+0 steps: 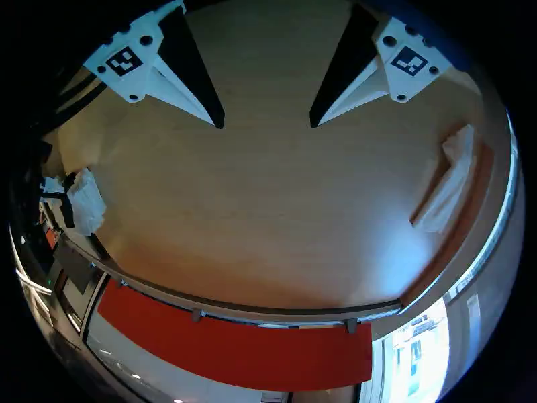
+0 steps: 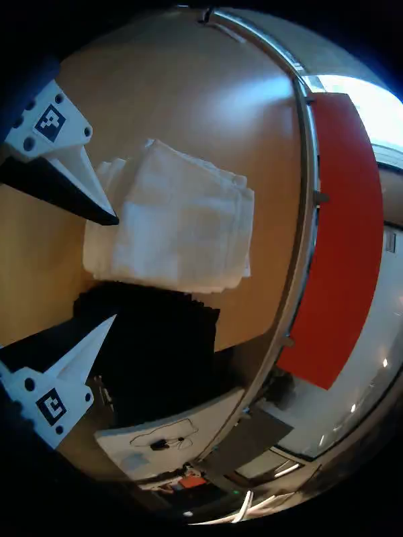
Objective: Fold towel
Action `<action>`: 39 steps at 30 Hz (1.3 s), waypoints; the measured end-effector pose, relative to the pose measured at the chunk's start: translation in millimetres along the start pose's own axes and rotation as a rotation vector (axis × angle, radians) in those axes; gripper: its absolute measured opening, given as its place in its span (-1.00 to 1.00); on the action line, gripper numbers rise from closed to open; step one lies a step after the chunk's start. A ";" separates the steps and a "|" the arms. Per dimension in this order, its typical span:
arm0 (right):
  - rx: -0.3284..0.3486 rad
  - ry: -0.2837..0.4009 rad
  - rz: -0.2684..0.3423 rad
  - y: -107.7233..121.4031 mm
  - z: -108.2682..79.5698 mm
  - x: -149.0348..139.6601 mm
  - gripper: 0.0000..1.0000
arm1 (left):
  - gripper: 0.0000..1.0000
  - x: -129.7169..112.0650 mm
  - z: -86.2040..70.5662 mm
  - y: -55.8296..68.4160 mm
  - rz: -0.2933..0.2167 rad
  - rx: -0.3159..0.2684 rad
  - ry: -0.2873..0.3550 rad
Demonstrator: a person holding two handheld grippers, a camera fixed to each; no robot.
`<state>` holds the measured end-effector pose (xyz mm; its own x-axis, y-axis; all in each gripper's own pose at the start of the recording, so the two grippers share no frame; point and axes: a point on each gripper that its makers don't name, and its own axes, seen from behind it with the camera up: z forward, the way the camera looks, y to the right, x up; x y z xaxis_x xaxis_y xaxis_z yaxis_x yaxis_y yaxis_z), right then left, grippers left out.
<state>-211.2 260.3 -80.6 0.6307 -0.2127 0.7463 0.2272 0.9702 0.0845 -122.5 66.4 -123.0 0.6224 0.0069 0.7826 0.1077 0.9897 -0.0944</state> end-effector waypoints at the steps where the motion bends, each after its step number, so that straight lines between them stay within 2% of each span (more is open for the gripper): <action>1: 0.000 0.002 0.001 -0.7 -0.5 0.5 0.93 | 0.89 0.2 -0.4 -0.2 0.000 -0.001 0.001; 3: 0.001 0.005 0.003 -2.1 -1.5 1.5 1.00 | 0.89 0.6 -1.2 -0.7 0.001 -0.002 0.004; 12: -0.010 0.021 0.006 -7.7 -7.6 5.8 1.00 | 0.89 -0.4 -3.5 -2.8 0.002 -0.009 0.010; 18: -0.023 0.070 0.030 -10.9 -17.3 19.7 1.00 | 0.89 2.5 -4.9 -5.4 0.005 -0.014 0.022; 27: -0.056 0.224 0.096 -19.6 -38.8 55.2 1.00 | 0.89 11.3 -6.0 -7.8 0.008 -0.023 0.046; 35: -0.105 0.423 0.186 -20.1 -67.0 96.6 1.00 | 0.90 22.2 -6.9 -9.7 0.015 -0.029 0.079; 39: -0.130 0.500 0.220 -18.3 -77.9 111.7 1.00 | 0.89 27.7 -7.9 -11.1 0.015 -0.029 0.098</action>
<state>-87.2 209.7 -50.2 0.9414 -0.0671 0.3305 0.1205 0.9822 -0.1438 -100.4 54.4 -105.1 0.6966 0.0063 0.7174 0.1192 0.9851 -0.1243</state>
